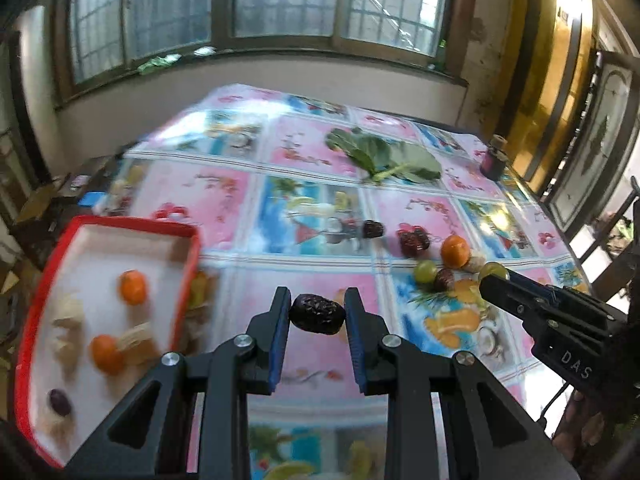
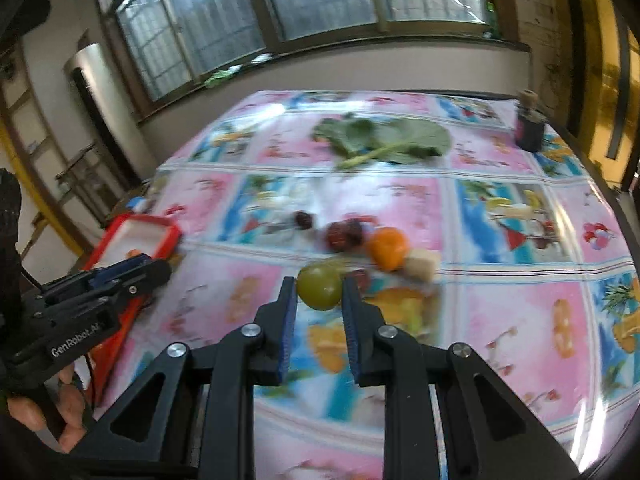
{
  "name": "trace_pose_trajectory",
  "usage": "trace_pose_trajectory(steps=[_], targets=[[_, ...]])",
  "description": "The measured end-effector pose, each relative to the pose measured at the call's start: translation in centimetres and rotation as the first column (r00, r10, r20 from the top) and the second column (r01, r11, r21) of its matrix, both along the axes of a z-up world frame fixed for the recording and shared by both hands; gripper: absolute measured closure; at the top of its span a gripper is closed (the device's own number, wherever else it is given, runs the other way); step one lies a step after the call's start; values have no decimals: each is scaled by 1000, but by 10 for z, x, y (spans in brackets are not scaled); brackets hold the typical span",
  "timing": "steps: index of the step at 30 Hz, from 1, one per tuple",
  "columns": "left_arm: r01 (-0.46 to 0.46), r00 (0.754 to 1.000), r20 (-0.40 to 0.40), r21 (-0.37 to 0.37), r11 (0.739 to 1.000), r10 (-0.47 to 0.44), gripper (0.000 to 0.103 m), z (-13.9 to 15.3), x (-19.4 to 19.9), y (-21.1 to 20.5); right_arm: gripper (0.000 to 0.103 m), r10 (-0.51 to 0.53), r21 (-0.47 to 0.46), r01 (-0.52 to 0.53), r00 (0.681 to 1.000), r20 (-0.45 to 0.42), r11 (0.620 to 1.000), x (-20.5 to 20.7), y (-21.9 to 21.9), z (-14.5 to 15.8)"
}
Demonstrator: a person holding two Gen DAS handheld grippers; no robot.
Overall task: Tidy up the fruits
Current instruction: 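Carry the red date with the left tool while the right tool carries the grape over the tray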
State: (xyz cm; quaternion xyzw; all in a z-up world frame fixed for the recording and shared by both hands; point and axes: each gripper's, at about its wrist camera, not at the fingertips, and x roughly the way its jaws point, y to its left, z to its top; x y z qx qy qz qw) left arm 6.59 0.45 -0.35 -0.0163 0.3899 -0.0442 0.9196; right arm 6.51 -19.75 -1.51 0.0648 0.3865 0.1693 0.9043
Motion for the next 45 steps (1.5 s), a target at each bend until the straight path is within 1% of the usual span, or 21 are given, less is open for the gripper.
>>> trace_pose_trajectory(steps=[7, 12, 19, 26, 39, 45], targets=[[-84, 996, 38, 37, 996, 83, 77, 9, -32, 33, 79, 114, 15, -114, 993, 17, 993, -20, 50, 10], [-133, 990, 47, 34, 991, 131, 77, 10, -47, 58, 79, 192, 2, -192, 981, 29, 981, -30, 87, 13], [-187, 981, 56, 30, 982, 185, 77, 10, -62, 86, 79, 256, -17, -255, 966, 34, 967, -36, 123, 14], [-214, 976, 50, 23, 977, 212, 77, 6, -69, 104, 79, 283, -29, -282, 959, 28, 959, -37, 141, 13], [-229, 973, 37, 8, 973, 229, 77, 2, -72, 117, 79, 304, -39, -303, 952, 22, 952, -36, 159, 12], [-247, 969, 25, -12, 969, 247, 77, -2, -73, 133, 79, 320, -44, -319, 947, 18, 947, -31, 170, 11]])
